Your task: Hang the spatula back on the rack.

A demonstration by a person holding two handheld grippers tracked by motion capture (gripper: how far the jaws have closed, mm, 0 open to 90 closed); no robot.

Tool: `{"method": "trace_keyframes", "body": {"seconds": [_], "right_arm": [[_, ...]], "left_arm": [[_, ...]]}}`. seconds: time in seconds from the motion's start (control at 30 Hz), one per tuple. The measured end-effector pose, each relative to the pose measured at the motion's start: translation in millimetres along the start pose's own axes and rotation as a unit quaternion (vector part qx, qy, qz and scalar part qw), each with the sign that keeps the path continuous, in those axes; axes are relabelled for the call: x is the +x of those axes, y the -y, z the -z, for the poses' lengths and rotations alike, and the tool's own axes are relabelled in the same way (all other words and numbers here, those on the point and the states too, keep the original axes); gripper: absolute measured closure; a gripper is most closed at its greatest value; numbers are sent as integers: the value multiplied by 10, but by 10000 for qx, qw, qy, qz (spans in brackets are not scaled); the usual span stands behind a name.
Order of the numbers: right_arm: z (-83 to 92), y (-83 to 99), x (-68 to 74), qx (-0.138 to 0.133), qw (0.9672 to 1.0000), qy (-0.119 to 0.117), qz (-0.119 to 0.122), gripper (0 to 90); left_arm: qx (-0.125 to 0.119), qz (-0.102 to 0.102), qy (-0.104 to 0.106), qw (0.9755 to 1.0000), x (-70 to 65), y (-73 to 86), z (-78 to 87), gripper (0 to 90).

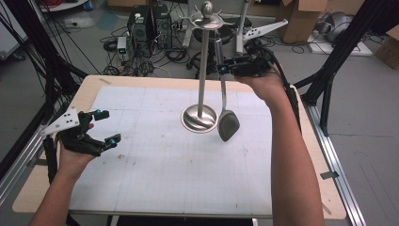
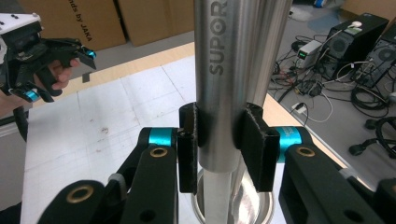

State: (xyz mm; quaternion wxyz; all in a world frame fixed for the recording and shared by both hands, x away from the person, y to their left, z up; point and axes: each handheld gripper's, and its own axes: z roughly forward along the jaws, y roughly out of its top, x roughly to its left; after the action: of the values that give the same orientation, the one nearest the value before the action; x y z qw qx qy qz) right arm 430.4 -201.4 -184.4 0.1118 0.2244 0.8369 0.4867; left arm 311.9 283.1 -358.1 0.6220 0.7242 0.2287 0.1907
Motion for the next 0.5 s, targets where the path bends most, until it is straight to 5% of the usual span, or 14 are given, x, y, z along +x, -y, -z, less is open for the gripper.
{"method": "trace_keyframes", "body": {"seconds": [0.5], "right_arm": [[-133, 14, -22, -168, 9998, 4, -139, 687]], "left_arm": [[68, 38, 0, 10000, 5, 26, -12, 18]]}}
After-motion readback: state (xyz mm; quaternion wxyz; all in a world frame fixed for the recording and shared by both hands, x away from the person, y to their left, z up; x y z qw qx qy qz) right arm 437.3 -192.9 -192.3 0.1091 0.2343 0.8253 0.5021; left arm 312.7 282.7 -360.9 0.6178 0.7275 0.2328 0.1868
